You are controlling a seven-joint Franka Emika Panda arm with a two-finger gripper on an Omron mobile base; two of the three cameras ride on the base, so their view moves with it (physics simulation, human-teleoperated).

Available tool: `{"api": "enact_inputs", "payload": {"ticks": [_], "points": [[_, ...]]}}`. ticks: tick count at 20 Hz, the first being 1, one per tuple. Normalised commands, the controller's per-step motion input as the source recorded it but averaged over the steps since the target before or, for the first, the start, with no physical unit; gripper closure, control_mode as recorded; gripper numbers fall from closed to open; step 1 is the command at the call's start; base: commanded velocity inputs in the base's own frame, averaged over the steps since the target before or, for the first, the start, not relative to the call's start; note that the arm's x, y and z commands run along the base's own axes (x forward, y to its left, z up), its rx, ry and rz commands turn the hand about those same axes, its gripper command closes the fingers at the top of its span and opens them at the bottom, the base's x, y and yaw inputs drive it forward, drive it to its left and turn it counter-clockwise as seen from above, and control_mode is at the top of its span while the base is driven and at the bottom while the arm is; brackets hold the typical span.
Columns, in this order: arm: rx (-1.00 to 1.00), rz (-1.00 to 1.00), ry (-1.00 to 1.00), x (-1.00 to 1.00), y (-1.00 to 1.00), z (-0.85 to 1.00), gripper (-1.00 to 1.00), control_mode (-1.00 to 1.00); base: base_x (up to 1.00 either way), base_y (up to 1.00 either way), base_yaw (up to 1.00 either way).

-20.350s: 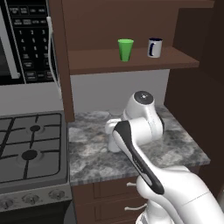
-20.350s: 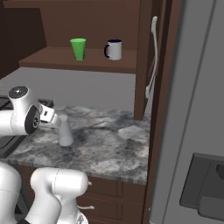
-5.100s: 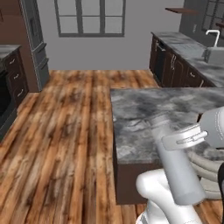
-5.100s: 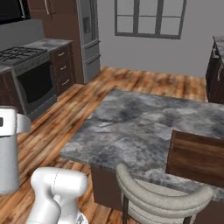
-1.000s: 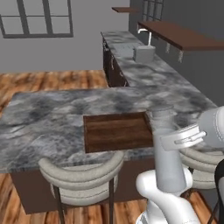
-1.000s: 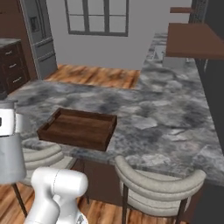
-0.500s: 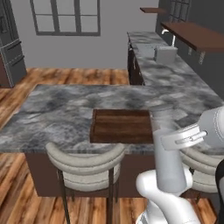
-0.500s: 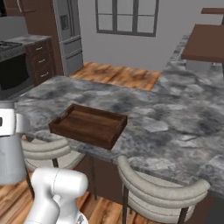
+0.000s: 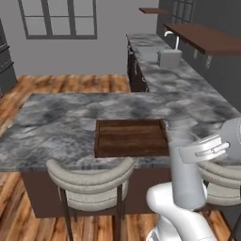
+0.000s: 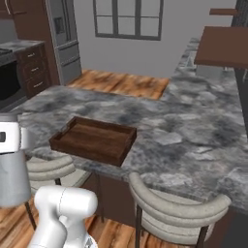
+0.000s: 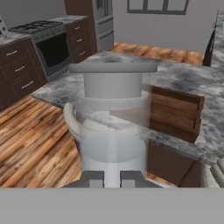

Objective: There is a tray on the dining counter. Grab the cup, mug, and pitcher and place them on the tray. The pitcher may be placed next to the tray if it cannot fit the tray.

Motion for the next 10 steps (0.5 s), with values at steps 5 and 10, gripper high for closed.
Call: {"api": "enact_inputs", "payload": {"ticks": [5, 10], "points": [[0.0, 0.0, 0.0, 0.0, 0.0, 0.0, 1.0, 1.0, 1.0, -0.18, -0.34], [0.0, 0.0, 0.0, 0.0, 0.0, 0.0, 1.0, 1.0, 1.0, -0.1, -0.33]]}}
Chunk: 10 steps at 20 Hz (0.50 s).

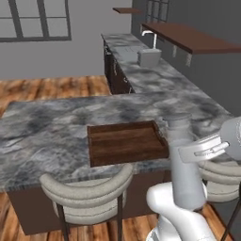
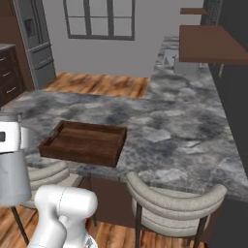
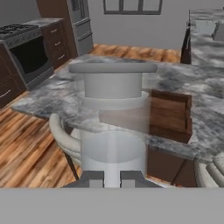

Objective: There is a tray on the dining counter. Grab the cup, mug, and pitcher and place them on the tray. The pitcher may be placed next to the tray if it cannot fit the tray.

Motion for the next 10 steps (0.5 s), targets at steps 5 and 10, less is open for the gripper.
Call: {"api": "enact_inputs", "payload": {"ticks": [5, 10], "points": [[0.0, 0.0, 0.0, 0.0, 0.0, 0.0, 1.0, 1.0, 1.0, -0.04, -0.33], [0.02, -0.26, 0.01, 0.9, -0.06, 0.57, 1.0, -1.0, 0.0, 0.0, 0.0]]}}
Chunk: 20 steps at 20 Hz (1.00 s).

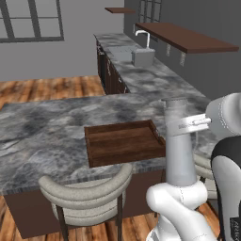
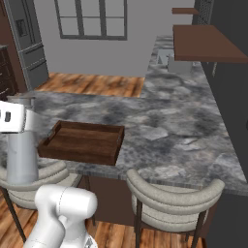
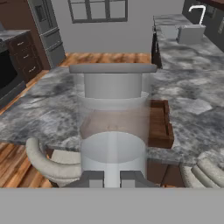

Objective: There is a tray on the dining counter. Grab the cup, mug, and pitcher and place them on the tray. The pitcher may be placed next to the tray if it cannot fit the tray.

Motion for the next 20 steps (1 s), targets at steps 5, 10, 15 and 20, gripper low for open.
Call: {"api": "enact_inputs", "payload": {"ticks": [5, 10, 15, 20], "points": [[0.06, -0.1, -0.03, 0.77, -0.06, 0.58, 1.0, -1.0, 0.0, 0.0, 0.0], [0.12, 0.0, -0.03, 0.88, -0.01, 0.16, 1.0, -1.0, 0.0, 0.0, 0.0], [0.02, 0.0, -0.16, 0.81, 0.0, 0.0, 1.0, -1.0, 0.0, 0.0, 0.0], [-0.03, 0.0, -0.26, 0.71, 0.04, 0.0, 1.0, -1.0, 0.0, 0.0, 0.0]]}}
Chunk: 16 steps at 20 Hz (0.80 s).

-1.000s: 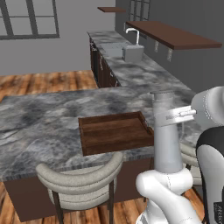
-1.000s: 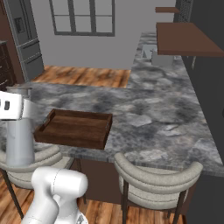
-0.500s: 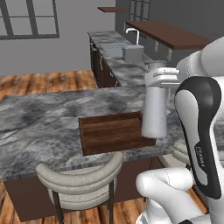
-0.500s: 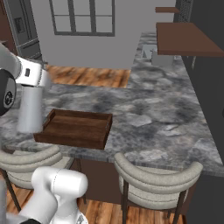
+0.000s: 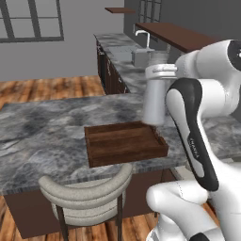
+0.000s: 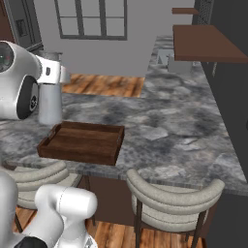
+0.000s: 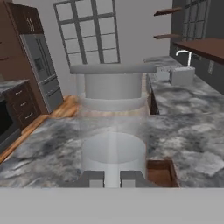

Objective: There is a tray on the dining counter. Grab the cup, mug, and pitcher and place them on the tray. The pitcher may be placed next to the tray if it cannot fit the tray.

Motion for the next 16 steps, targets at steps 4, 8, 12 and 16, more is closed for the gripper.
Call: {"api": "enact_inputs", "payload": {"ticks": [4, 8, 12, 16], "points": [[0.0, 0.0, -0.19, 0.74, 0.02, -0.06, 1.0, -1.0, 0.0, 0.0, 0.0], [0.02, 0.0, -0.03, 0.47, 0.13, -0.1, 1.0, -1.0, 0.0, 0.0, 0.0], [0.01, -0.02, 0.0, 0.38, 0.37, -0.12, 1.0, -1.0, 0.0, 0.0, 0.0], [0.0, -0.01, -0.14, 0.26, 0.39, -0.18, 1.0, -1.0, 0.0, 0.0, 0.0]]}}
